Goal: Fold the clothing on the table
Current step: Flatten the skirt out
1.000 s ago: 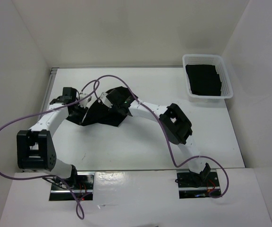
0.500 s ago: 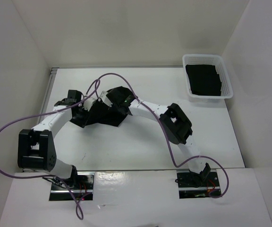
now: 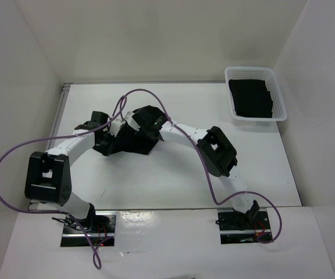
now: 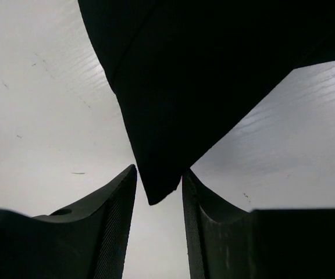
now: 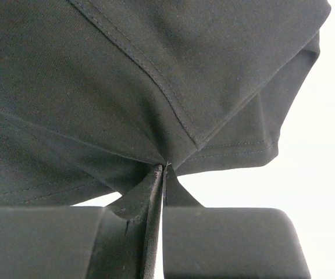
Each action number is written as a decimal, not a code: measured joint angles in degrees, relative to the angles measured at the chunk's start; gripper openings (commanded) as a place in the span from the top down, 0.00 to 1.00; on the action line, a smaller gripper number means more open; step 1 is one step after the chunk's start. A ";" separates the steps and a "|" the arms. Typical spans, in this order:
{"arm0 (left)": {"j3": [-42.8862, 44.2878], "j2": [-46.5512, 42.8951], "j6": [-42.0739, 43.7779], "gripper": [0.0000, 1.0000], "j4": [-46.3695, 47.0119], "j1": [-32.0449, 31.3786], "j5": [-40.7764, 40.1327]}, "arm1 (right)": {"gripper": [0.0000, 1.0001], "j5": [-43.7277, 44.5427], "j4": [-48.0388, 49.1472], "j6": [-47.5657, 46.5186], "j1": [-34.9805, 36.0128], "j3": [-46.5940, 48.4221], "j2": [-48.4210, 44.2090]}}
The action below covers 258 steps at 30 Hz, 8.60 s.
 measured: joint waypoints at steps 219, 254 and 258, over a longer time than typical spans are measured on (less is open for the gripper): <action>47.19 -2.64 2.97 0.92 -24.11 -2.84 10.97 | 1.00 -37.38 -17.68 13.51 -20.48 29.00 -15.45; 116.98 40.37 1.29 0.96 -41.57 -2.84 17.20 | 1.00 -30.47 -19.30 13.51 -24.96 46.71 -0.92; 116.98 40.44 0.74 0.96 -42.27 -2.89 17.42 | 1.00 -29.57 -19.26 13.49 -24.96 46.42 -1.14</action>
